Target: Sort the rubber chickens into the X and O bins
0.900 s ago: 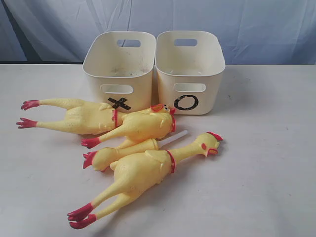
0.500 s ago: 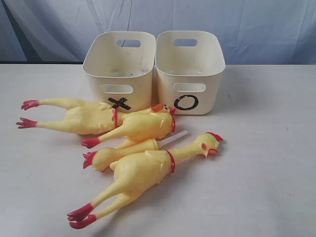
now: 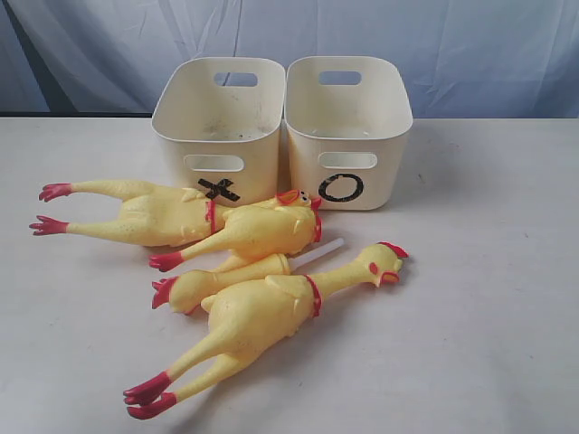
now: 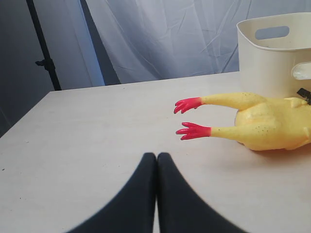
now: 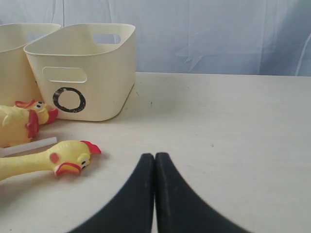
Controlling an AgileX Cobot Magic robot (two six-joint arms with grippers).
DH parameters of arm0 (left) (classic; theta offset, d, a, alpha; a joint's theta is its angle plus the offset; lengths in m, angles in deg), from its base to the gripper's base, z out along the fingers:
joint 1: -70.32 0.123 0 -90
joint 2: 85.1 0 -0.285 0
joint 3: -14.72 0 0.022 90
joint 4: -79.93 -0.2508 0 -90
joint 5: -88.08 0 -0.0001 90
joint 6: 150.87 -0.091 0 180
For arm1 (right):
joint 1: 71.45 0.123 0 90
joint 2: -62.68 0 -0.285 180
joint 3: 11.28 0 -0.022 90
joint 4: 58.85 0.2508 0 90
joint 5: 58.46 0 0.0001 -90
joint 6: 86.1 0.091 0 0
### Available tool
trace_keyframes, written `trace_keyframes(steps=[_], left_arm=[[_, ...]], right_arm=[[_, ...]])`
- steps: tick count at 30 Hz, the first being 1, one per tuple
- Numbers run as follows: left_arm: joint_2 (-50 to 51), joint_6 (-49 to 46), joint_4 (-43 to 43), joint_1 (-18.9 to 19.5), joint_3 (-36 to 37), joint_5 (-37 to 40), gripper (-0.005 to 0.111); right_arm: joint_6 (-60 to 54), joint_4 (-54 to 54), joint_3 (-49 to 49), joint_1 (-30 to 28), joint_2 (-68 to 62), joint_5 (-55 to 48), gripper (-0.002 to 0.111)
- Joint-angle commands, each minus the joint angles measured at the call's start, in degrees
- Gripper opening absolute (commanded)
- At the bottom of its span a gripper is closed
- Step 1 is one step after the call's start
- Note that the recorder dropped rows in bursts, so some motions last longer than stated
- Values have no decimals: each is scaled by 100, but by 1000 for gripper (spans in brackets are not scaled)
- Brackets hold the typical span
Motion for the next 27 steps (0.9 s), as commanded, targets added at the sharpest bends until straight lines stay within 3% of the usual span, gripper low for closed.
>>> trace_keyframes(steps=[1, 18, 25, 27], left_arm=[[-22, 27, 3, -3, 6, -89, 0], [-22, 27, 28, -3, 6, -224, 0], [-22, 52, 334, -3, 6, -325, 0], [-22, 281, 824, -3, 6, -325, 0]], right_arm=[[13, -28, 15, -36, 35, 51, 0], [13, -28, 15, -36, 35, 51, 0], [13, -28, 15, -36, 35, 51, 0], [13, -28, 15, -36, 35, 51, 0]])
